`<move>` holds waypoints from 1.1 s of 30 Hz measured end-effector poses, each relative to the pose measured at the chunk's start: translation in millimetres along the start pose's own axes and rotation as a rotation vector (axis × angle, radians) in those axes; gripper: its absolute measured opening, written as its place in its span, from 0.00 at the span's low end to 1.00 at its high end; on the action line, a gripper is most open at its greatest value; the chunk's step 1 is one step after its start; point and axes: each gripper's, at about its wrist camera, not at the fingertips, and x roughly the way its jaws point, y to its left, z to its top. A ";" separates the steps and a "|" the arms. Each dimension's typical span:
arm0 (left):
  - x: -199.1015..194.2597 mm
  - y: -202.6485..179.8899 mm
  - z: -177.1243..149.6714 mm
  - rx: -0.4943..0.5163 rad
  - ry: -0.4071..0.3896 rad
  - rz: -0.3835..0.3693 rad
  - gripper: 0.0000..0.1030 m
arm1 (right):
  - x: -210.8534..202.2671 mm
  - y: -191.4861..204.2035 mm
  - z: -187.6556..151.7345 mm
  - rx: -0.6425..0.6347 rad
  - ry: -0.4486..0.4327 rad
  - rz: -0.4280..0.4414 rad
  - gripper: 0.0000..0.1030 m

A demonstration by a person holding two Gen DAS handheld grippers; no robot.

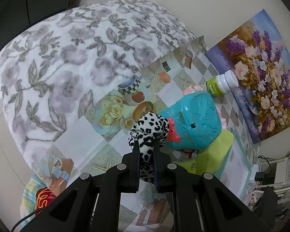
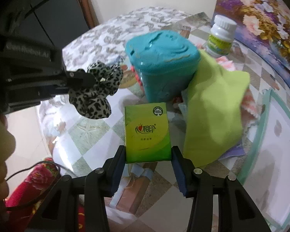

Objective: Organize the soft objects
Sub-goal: 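Lift the scrunchie with the left gripper while the right gripper grasps the green tissue pack, then carry scrunchie and tissue pack into the white tray and open both grippers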

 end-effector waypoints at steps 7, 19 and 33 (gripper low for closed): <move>-29.0 -23.4 -6.8 0.063 -0.075 -0.014 0.11 | -32.0 -16.6 1.5 0.069 -0.092 0.009 0.48; -78.1 -128.3 -26.3 0.307 -0.158 -0.101 0.11 | -95.9 -71.4 -7.3 0.241 -0.258 -0.083 0.48; -43.0 -261.8 -83.0 0.598 -0.087 -0.113 0.11 | -133.5 -194.2 -53.2 0.574 -0.282 -0.377 0.49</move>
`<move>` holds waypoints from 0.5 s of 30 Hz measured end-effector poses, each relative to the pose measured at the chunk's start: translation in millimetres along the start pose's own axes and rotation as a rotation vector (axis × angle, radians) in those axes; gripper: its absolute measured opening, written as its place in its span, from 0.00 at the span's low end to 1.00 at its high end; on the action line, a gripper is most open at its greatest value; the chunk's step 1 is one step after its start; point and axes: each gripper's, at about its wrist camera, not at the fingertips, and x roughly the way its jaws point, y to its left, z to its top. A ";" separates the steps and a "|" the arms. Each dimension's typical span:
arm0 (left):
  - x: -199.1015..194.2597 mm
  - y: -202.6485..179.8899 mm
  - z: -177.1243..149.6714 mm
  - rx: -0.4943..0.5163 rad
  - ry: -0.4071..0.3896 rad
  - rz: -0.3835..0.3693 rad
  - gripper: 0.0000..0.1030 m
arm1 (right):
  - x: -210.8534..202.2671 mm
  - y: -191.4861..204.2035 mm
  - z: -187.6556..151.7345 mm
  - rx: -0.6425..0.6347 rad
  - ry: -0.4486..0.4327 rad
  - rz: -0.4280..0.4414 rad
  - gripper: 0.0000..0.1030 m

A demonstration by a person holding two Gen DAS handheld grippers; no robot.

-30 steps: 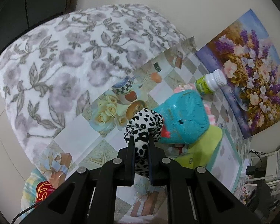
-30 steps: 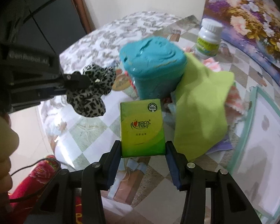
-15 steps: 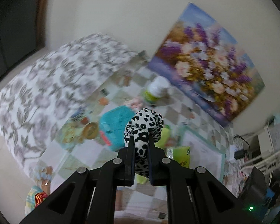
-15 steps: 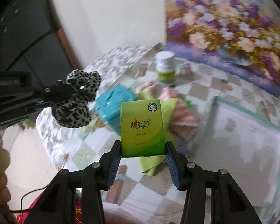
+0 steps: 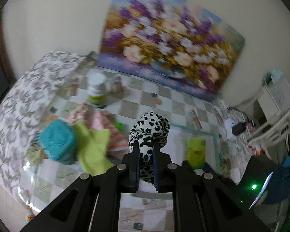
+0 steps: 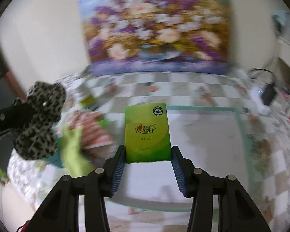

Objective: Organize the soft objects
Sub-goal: 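Carry scrunchie and tissue pack into the white tray and open both grippers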

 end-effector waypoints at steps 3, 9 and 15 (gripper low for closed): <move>22.3 -25.3 -2.9 0.062 0.022 -0.003 0.11 | 4.5 -28.0 1.9 0.048 0.007 -0.072 0.49; 66.7 -49.4 -23.8 0.161 0.093 -0.026 0.11 | 25.5 -95.4 -7.1 0.196 0.080 -0.158 0.49; 98.9 -53.1 -37.7 0.193 0.161 -0.043 0.11 | 46.5 -130.0 -23.5 0.277 0.164 -0.228 0.49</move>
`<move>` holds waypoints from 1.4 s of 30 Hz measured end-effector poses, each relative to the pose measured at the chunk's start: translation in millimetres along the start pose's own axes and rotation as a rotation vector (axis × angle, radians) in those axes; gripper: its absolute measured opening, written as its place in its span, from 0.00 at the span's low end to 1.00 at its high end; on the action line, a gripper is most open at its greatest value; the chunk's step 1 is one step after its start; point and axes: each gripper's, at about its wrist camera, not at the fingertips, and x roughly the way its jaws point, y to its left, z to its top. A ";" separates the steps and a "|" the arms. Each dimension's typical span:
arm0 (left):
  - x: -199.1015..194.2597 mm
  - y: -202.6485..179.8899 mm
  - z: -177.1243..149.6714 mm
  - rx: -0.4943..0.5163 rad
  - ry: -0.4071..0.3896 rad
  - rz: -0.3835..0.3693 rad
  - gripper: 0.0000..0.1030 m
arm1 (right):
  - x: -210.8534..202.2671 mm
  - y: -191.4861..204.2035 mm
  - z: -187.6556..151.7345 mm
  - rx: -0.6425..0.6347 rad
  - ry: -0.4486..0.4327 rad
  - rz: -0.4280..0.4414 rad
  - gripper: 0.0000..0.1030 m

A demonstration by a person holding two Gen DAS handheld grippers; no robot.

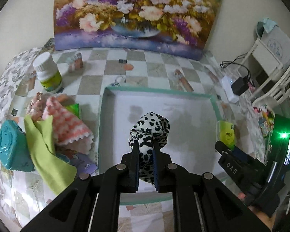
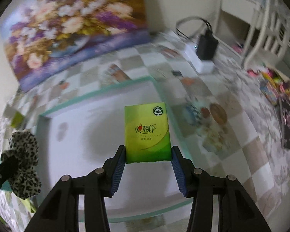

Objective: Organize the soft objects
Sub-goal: 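Carry scrunchie and tissue pack into the white tray and open both grippers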

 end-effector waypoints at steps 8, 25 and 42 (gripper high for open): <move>13.3 11.1 -4.9 -0.030 0.025 -0.008 0.81 | 10.9 9.7 -8.6 -0.056 0.043 -0.054 0.49; -5.3 31.5 3.3 -0.094 -0.070 -0.023 0.99 | -9.5 25.7 -6.8 -0.101 -0.007 -0.069 0.82; -24.4 70.4 15.3 -0.199 -0.125 0.132 1.00 | -23.9 29.1 -8.4 -0.036 -0.023 0.075 0.83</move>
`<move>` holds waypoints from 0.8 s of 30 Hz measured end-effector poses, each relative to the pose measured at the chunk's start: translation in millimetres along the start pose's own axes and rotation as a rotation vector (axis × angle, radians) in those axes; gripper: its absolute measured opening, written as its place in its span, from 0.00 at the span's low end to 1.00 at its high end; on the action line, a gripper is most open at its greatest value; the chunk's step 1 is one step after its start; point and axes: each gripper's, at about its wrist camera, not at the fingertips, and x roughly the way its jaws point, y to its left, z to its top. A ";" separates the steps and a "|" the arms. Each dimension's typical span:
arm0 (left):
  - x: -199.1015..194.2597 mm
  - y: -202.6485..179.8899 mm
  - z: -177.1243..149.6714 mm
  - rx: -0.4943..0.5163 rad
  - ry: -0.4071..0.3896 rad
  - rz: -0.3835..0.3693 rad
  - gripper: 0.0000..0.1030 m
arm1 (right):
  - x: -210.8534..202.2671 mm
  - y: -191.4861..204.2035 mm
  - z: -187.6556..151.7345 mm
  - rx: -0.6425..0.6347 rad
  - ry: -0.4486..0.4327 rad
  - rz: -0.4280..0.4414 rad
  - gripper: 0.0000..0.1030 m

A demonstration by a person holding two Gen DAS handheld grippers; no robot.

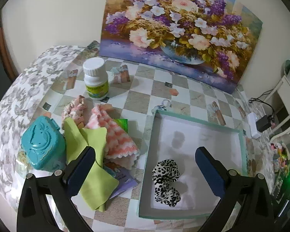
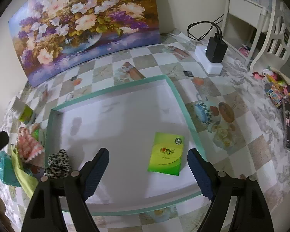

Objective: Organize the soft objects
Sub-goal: 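Carry scrunchie and tissue pack into the white tray and open both grippers, then move both grippers back toward the pile of cloths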

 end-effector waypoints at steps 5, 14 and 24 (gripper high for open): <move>2.0 5.5 2.9 -0.019 0.012 -0.012 1.00 | -6.6 4.4 -1.0 0.008 -0.012 0.022 0.83; -9.5 30.3 24.8 -0.046 -0.055 0.019 1.00 | -19.3 30.4 1.0 -0.046 -0.053 0.029 0.83; -23.1 73.7 48.2 -0.063 -0.128 0.139 1.00 | -28.7 60.0 8.5 -0.086 -0.078 0.027 0.83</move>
